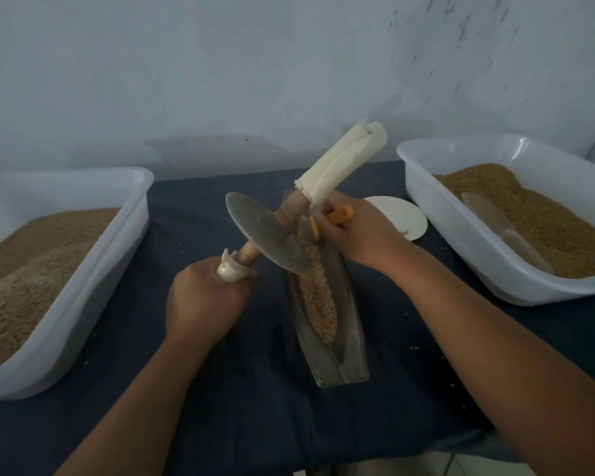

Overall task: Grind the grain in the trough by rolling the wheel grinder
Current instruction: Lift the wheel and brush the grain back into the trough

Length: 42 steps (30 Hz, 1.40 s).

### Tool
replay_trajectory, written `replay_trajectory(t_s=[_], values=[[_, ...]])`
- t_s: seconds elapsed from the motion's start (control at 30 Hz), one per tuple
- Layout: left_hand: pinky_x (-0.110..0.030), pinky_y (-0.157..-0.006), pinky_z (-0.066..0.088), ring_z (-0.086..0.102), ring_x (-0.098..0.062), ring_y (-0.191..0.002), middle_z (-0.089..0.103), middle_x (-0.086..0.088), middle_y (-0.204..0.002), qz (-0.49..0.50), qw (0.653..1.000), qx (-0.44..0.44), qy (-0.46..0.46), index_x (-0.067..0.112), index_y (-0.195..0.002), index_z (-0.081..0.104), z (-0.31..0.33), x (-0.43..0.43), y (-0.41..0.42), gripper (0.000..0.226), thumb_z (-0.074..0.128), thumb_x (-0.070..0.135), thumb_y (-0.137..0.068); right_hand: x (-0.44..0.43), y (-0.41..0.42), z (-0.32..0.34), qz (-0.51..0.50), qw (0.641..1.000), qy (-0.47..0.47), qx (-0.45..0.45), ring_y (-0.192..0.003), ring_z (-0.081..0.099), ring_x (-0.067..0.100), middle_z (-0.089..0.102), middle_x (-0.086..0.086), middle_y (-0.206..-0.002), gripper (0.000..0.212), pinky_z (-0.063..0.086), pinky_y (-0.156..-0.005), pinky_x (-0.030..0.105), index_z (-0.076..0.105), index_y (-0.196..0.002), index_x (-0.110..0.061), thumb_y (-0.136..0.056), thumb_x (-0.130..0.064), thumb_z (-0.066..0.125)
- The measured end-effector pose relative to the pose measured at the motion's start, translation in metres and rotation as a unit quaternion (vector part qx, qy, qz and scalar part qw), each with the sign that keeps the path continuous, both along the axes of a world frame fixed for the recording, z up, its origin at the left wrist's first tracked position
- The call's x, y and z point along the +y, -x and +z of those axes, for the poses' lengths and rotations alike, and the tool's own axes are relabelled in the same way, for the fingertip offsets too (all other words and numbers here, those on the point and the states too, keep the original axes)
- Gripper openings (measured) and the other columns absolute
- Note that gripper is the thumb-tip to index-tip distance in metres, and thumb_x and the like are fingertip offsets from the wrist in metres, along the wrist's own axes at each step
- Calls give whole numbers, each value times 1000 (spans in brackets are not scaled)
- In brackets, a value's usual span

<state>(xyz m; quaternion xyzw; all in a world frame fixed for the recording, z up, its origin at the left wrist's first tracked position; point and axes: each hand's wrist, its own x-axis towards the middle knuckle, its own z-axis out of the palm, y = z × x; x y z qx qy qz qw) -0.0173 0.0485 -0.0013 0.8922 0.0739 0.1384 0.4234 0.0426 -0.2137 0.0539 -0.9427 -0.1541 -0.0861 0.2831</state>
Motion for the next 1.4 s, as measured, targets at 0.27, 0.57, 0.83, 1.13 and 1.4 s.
replay_trajectory(t_s=[0.27,0.57,0.83,1.13,1.4], values=[[-30,-54,41,62,-6,-57,66,19,-66,5,1000,1,4,44,-78,65,1,0,-1,14,75,53,-78,5,-2,12,-32,996,-67,-56,-78,63,14,65,-2,-83,25,52,-67,41,58,-101,-20,-107,-43,50],[-28,-52,40,63,3,-65,67,20,-66,-2,1000,-7,10,44,-81,66,0,1,-2,14,72,56,-75,-4,6,18,-15,997,-57,-48,-75,60,6,63,-6,-78,23,44,-59,33,58,-93,-25,-103,-45,52],[-27,-53,39,63,5,-67,67,23,-68,1,1000,-5,4,46,-82,66,-1,4,-2,14,72,56,-75,-3,17,14,25,999,27,32,-73,60,6,63,-6,-78,20,39,-62,32,54,-88,-31,-106,-41,54],[-30,-53,48,62,-6,-56,66,25,-70,3,1000,-4,-26,48,-83,64,1,1,-1,13,67,59,-78,-35,56,52,14,970,-240,43,-39,47,18,59,7,-50,40,38,-38,24,66,-74,-17,-99,-47,59],[-26,-51,39,62,2,-66,63,34,-76,-6,999,-12,-52,50,-85,61,1,2,-3,11,69,57,-80,-14,47,17,42,994,-69,67,-45,60,13,66,3,-57,38,46,-49,15,59,-72,-20,-107,-34,54]])
